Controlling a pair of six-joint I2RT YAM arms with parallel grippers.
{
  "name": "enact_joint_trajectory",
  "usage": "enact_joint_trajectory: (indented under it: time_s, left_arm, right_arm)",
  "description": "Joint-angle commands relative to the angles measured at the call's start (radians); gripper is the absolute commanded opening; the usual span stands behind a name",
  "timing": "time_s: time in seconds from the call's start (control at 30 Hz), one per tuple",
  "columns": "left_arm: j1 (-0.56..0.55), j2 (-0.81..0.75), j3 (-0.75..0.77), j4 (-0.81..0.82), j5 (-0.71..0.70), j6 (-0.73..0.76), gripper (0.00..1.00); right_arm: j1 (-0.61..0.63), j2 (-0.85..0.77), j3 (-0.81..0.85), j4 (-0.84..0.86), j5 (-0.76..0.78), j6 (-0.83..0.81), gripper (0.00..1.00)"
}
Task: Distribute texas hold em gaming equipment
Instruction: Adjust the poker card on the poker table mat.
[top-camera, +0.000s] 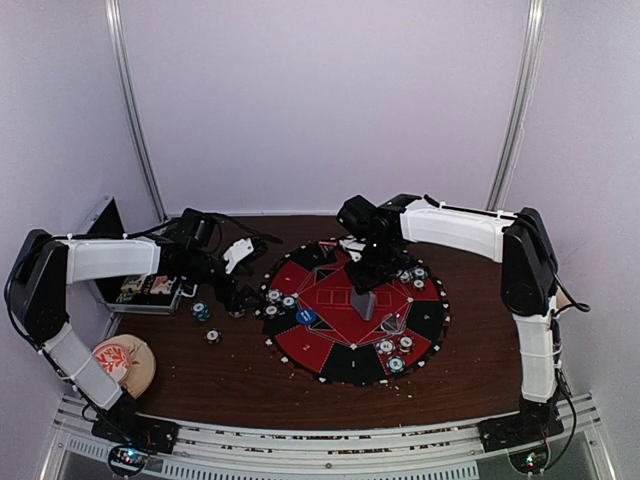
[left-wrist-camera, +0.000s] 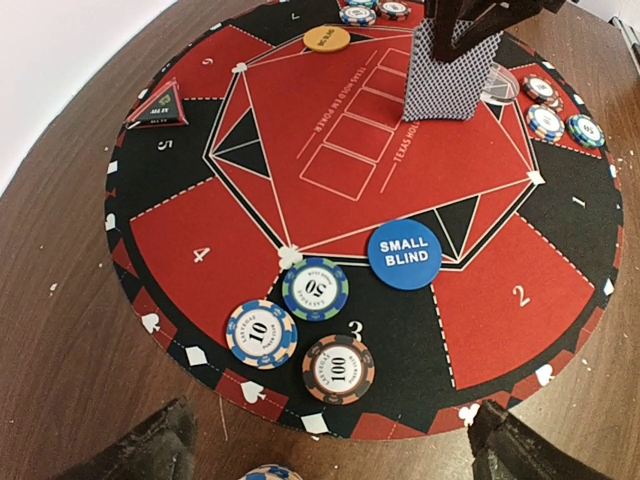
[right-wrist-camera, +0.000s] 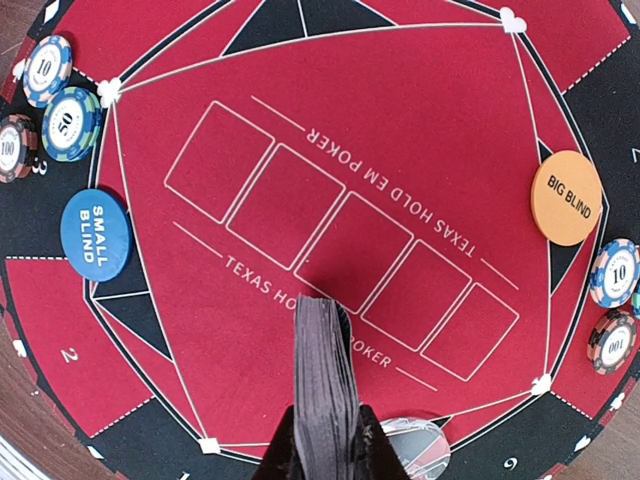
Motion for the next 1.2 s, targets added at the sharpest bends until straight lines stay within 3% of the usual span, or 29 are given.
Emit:
enact_joint_trajectory:
  time_s: [0.0,0.57,1.17]
  left_arm:
    - [0.006,-0.004,-0.007,0.04,-0.002,-0.011,0.98]
    - [0.007,-0.005,-0.009,0.041,-0.001,-0.01,0.98]
    - [0.007,-0.003,-0.012,0.044,-0.003,-0.011,0.98]
  right_arm:
    - [0.016,0.004,-0.021,0.018,0.03,-0.015,0.13]
    - [0.023,0.008,-0.039,0.023,0.041,-0.017,0.28]
    - [0.022,0.045,-0.03,0.019,0.021,-0.017,0.33]
